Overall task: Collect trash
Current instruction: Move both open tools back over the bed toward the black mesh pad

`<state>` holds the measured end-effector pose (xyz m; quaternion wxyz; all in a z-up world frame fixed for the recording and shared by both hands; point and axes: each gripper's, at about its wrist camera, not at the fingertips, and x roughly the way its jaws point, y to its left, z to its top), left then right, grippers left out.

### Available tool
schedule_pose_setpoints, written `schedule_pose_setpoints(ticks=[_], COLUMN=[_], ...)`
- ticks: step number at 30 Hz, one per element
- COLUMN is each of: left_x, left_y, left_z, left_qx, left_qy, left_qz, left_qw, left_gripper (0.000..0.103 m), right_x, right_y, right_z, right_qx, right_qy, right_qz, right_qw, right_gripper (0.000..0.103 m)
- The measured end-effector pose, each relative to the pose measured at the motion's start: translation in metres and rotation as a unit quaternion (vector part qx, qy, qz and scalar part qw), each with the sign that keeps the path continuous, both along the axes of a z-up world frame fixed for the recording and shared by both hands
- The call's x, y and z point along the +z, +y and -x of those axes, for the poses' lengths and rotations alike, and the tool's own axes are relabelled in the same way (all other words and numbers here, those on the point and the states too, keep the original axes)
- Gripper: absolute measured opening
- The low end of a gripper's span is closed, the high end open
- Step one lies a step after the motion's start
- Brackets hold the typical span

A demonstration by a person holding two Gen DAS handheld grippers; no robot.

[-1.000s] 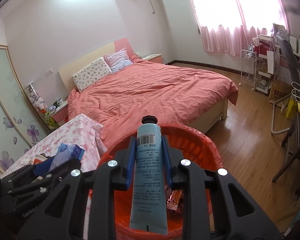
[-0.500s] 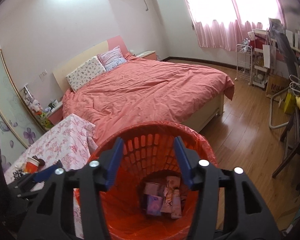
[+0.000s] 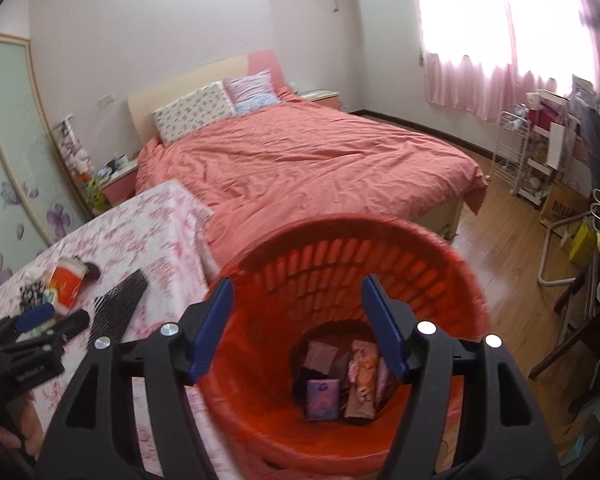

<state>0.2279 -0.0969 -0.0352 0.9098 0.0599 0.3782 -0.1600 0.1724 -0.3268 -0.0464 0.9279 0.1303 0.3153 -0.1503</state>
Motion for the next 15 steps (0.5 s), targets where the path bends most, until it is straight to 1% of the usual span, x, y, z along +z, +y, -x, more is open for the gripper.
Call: schedule_pose_setpoints(ticks=[2, 6, 10, 15], left_x=[-0.001, -0.005, -0.009, -0.015], left_y=[0.016, 0.062, 0.106, 0.153], left_z=[-0.001, -0.008, -0.013, -0.02], left_qx=[0.016, 0.063, 0.11, 0.155], left_qy=[-0.002, 0.002, 0.002, 0.006], left_qz=[-0.002, -0.001, -0.002, 0.002], left_qw=[0.9999, 0.998, 0.994, 0.9879], left_gripper=[0.085, 0.087, 0.088, 0.088], right_x=[-0.003, -0.008, -0.014, -0.026], right_y=[0.017, 0.055, 0.093, 0.139], right_z=[-0.008, -0.029, -0.049, -0.078], right_qx=[0.017, 0.053, 0.09, 0.128], right_qy=[0.007, 0.02, 0.034, 0.054], right_qz=[0.003, 0.008, 0.016, 0.031], right_qw=[1.0, 0.998, 0.995, 0.99], right_gripper=[0.068, 0.07, 0.074, 0.076])
